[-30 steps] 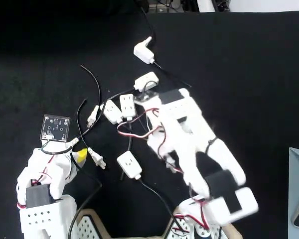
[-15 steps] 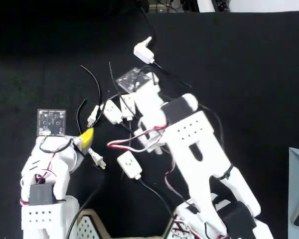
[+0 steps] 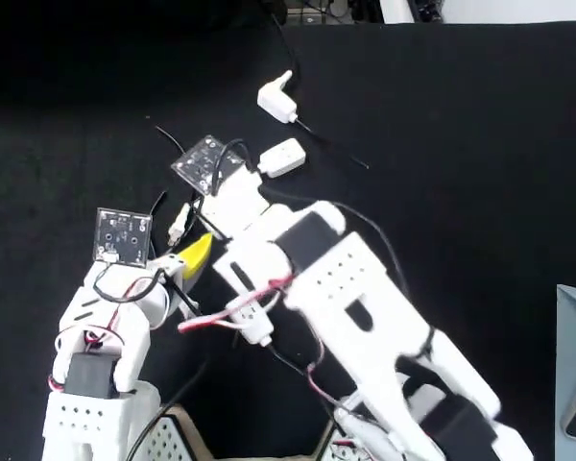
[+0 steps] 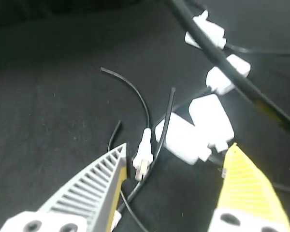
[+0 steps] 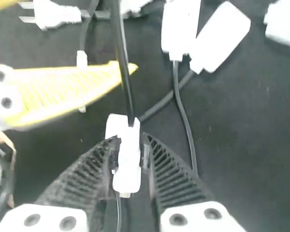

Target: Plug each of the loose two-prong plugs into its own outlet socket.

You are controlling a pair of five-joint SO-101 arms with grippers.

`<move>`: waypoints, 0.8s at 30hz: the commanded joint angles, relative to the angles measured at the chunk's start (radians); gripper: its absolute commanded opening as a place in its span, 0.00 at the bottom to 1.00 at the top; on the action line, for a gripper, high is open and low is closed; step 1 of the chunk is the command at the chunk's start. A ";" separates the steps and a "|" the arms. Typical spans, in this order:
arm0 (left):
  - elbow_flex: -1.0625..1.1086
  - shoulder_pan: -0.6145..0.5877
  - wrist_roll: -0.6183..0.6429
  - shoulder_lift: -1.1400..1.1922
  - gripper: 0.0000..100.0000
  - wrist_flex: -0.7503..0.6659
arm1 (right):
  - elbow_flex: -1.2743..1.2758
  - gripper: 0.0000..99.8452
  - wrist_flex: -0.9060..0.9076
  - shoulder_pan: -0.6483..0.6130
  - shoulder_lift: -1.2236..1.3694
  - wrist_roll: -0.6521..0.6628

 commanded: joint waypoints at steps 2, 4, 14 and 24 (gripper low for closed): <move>-0.065 0.007 0.060 -0.008 0.31 -0.044 | 0.094 0.01 -0.091 -0.029 -0.157 0.021; -0.084 0.013 0.063 -0.008 0.31 -0.025 | 0.148 0.01 -0.124 -0.026 -0.202 0.028; -0.150 0.090 0.084 -0.008 0.31 -0.017 | 0.199 0.01 -0.152 -0.029 -0.222 0.028; -0.271 0.176 0.083 -0.008 0.31 0.152 | 0.203 0.01 -0.149 -0.025 -0.223 0.028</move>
